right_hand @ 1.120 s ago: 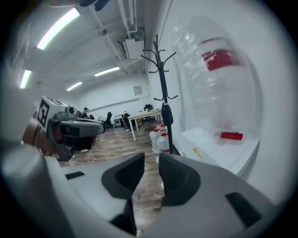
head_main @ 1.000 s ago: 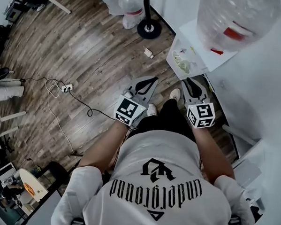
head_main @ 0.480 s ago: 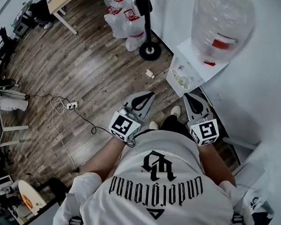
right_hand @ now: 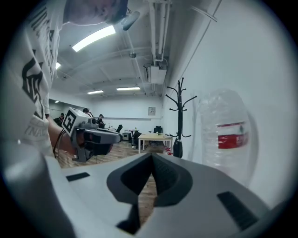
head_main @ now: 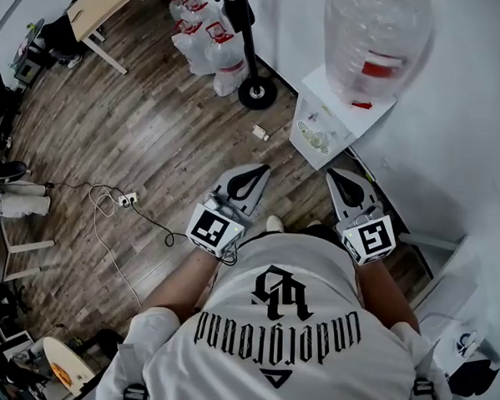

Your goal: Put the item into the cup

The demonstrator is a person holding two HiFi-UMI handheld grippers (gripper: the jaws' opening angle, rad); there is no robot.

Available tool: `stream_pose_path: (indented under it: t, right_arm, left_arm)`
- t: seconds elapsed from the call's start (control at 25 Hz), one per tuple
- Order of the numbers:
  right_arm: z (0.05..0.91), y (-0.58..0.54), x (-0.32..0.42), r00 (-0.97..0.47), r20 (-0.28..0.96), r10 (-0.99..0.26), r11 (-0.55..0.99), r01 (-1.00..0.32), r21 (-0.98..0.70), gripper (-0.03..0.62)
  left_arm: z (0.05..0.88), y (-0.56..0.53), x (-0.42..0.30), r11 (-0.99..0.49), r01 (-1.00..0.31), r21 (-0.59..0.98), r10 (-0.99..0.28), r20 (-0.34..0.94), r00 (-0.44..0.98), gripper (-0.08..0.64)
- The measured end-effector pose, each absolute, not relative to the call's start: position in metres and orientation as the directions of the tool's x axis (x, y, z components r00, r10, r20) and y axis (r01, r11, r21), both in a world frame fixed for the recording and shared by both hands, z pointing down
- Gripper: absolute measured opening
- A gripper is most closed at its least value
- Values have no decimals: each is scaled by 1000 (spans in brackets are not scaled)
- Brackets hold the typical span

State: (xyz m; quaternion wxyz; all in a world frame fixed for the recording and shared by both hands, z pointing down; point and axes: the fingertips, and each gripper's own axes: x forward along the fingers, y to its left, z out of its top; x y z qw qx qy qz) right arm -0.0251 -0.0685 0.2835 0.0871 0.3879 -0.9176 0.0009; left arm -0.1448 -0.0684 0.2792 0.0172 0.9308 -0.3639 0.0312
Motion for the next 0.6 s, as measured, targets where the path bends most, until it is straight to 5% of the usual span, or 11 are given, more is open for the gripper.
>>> stream_pose_path:
  t: [0.6]
  right_arm:
    - [258, 6, 39, -687, 105, -719, 694, -718, 59, 6]
  left_arm:
    - [257, -2, -81, -732, -680, 38, -676, 79, 733, 6]
